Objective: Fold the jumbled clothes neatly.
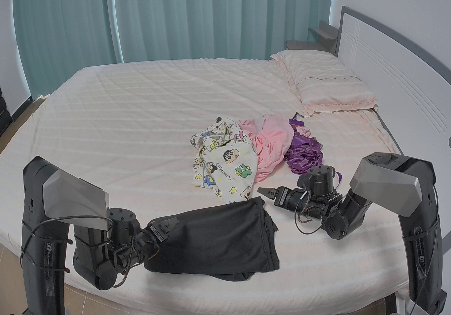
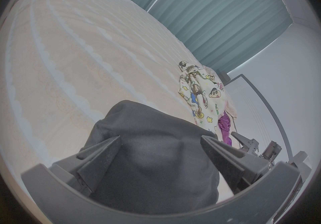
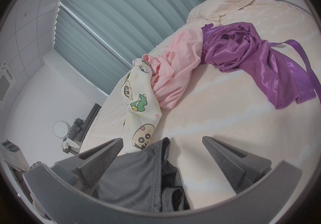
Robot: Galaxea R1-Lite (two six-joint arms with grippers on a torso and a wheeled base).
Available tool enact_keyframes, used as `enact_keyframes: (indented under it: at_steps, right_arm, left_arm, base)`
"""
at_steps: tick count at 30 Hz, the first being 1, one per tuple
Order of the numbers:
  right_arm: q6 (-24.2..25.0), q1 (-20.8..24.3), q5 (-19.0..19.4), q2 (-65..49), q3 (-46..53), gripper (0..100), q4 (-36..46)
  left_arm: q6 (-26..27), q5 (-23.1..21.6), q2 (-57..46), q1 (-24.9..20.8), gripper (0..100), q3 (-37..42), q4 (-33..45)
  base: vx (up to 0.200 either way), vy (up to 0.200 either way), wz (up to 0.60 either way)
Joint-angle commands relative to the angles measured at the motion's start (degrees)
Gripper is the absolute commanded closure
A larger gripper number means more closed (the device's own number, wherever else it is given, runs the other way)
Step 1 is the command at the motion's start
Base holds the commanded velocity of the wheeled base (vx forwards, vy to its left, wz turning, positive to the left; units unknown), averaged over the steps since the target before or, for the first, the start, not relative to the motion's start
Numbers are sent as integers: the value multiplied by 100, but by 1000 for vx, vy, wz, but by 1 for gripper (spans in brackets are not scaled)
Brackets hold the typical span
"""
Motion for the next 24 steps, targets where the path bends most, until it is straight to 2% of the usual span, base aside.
enact_keyframes:
  at_steps: [1,8,10,14,18,22,24]
  right_arm:
    - [-7,20,1,52,26,0,-6]
    - [11,3,1,17,52,0,-15]
    - [11,-94,-8,-177,307,0,-270]
    - [11,-331,1,-467,878,0,-692]
    - [20,-604,1,-651,1388,0,-1219]
    - [20,-780,1,-941,1801,0,-1518]
    - [11,-920,1,-1477,2276,0,-1676]
  left_arm:
    - [-29,63,266,-7,0,-175,-102]
    - [-108,72,73,1,0,-123,-102]
    - [-644,55,-613,28,0,44,-102]
    - [-1013,-104,-1545,195,0,299,-102]
    - [-943,-253,-2063,283,0,361,-102]
    - [-671,-297,-2494,634,0,484,91]
    - [-504,-297,-2740,792,0,581,188]
  base:
    - [0,0,0]
    - [0,0,0]
    - [0,0,0]
    - [0,0,0]
    - [0,0,0]
    - [0,0,0]
    - [0,0,0]
